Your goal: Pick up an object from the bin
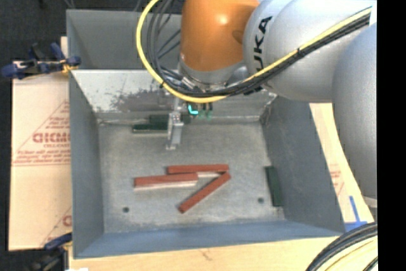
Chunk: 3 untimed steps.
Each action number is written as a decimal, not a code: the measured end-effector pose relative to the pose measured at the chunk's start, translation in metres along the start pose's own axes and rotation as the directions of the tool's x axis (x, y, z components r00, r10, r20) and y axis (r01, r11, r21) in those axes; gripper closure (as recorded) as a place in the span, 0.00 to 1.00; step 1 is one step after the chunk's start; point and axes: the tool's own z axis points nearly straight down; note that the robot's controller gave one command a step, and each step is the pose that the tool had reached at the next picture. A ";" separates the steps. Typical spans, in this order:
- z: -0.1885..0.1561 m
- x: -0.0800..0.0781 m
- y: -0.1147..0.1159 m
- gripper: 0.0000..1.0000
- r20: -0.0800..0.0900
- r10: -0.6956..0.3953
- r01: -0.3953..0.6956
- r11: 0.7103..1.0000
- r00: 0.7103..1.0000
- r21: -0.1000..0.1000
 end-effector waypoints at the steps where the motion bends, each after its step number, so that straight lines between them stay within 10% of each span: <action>1: 0.155 0.005 -0.014 0.00 0.012 0.071 -0.071 0.997 0.997 -0.004; 2: 0.109 0.087 -0.050 0.00 0.002 0.017 -0.017 1.000 1.000 0.003; 3: 0.155 0.043 -0.022 0.00 0.006 -0.435 0.435 0.901 0.901 0.003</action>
Offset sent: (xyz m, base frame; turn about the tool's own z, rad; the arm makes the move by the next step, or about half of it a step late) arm -0.0077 -0.0137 -0.1552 0.0743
